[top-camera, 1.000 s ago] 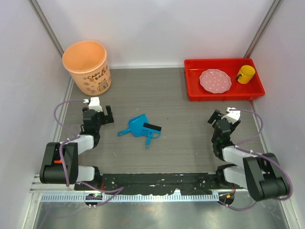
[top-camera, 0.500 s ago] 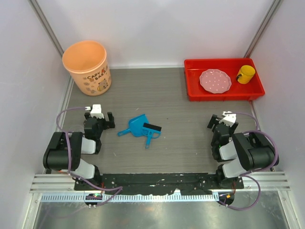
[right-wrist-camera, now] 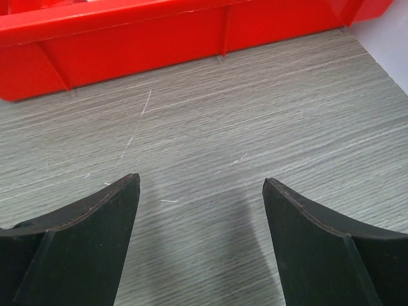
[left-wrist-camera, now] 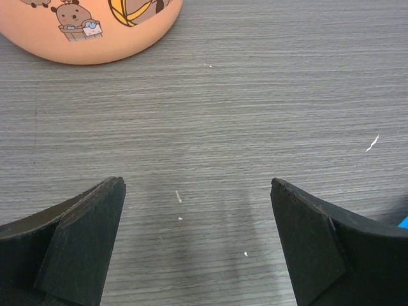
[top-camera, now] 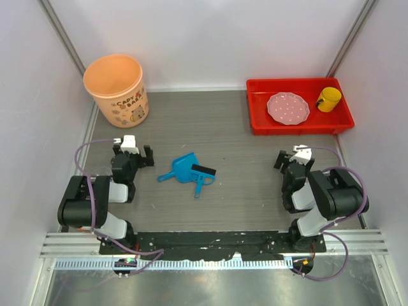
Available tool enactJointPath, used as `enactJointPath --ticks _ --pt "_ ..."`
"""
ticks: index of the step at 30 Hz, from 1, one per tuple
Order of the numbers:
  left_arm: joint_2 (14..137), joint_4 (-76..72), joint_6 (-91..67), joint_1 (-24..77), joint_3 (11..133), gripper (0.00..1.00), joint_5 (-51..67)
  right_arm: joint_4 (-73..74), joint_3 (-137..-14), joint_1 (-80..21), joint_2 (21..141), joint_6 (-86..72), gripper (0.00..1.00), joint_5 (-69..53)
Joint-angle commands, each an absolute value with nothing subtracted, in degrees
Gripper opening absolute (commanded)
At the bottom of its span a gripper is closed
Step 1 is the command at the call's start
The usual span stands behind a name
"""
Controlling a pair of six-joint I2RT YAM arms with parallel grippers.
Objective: Sweep away the paper scraps from the table
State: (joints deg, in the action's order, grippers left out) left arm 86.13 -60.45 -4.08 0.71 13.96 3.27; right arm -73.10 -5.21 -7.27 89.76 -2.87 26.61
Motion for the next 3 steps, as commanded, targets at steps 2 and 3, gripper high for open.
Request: enactJointPath --ticks 2,3 --pt "85.5 -62.1 -3.4 0.4 15.7 1.0 3.5 -82.4 -7.1 -7.0 89.1 -1.8 0.83 26.6" --pt "85.5 -62.1 -3.4 0.4 15.8 1.0 3.3 -80.6 -7.4 -7.0 88.9 -1.9 0.83 26.7"
